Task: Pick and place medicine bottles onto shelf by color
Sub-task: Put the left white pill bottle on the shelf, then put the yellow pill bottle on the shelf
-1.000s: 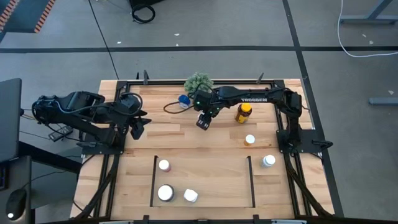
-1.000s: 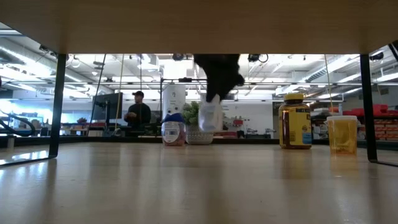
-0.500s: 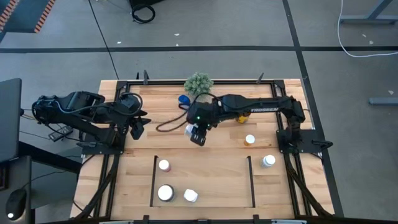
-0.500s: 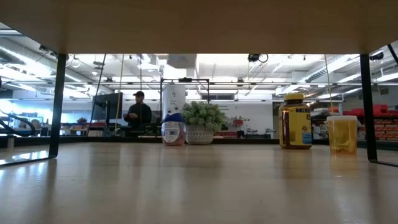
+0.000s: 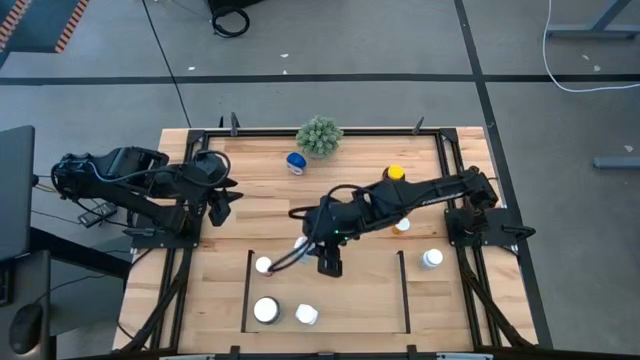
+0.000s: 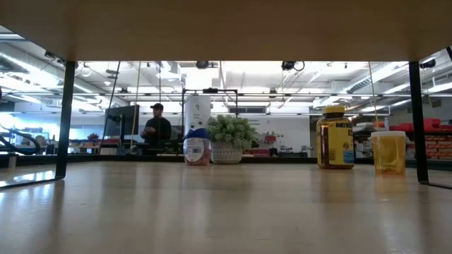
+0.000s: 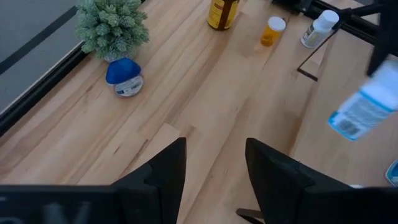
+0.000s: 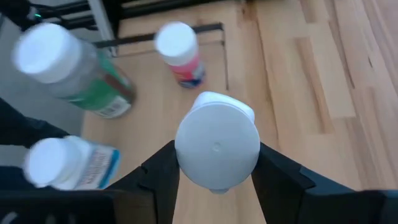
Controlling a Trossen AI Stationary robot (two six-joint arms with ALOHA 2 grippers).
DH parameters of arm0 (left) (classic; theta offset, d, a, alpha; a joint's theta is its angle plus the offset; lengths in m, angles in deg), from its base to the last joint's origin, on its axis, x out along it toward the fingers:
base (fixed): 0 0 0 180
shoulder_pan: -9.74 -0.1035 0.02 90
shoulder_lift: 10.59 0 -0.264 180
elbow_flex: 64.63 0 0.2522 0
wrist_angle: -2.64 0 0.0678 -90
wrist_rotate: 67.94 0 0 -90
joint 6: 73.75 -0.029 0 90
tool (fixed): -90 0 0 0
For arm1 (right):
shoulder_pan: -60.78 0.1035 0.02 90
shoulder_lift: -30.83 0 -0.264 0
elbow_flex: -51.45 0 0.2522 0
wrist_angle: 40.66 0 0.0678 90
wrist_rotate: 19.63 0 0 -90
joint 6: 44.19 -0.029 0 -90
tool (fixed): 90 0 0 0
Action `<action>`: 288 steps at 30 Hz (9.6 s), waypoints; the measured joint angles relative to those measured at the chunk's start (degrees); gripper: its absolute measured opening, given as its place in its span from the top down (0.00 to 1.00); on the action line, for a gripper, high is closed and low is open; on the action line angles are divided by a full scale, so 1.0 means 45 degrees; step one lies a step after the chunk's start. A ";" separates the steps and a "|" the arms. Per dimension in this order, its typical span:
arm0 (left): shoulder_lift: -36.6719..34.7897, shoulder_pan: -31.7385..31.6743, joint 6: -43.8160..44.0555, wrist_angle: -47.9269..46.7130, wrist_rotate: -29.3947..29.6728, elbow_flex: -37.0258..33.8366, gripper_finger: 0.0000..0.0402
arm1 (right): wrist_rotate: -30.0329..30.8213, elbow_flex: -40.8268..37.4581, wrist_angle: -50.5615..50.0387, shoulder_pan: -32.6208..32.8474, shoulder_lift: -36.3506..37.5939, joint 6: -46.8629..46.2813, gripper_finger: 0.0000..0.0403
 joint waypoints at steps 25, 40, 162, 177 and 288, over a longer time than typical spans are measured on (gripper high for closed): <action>0.0005 0.0005 0.1164 0.0005 -0.0012 0.0000 0.57 | -0.0255 0.1029 -0.0119 0.0310 -0.0975 0.0328 0.55; 0.0000 0.0005 0.1112 0.0000 -0.0007 0.0000 0.57 | -0.0751 0.0998 -0.0457 0.0483 -0.1510 0.0371 0.55; 0.0005 0.0000 0.1404 0.0029 -0.0007 0.0000 0.57 | 0.1120 0.0766 -0.1030 0.0221 -0.1676 0.1032 0.36; 0.0005 0.0002 0.1161 0.0029 -0.0007 0.0000 0.57 | 0.1769 0.0824 -0.1068 0.0036 -0.1676 0.0255 0.36; 0.0005 -0.0738 0.2409 -0.0306 0.2042 0.0000 0.57 | 0.0401 -1.3853 0.0215 -0.9557 0.7402 0.5462 0.19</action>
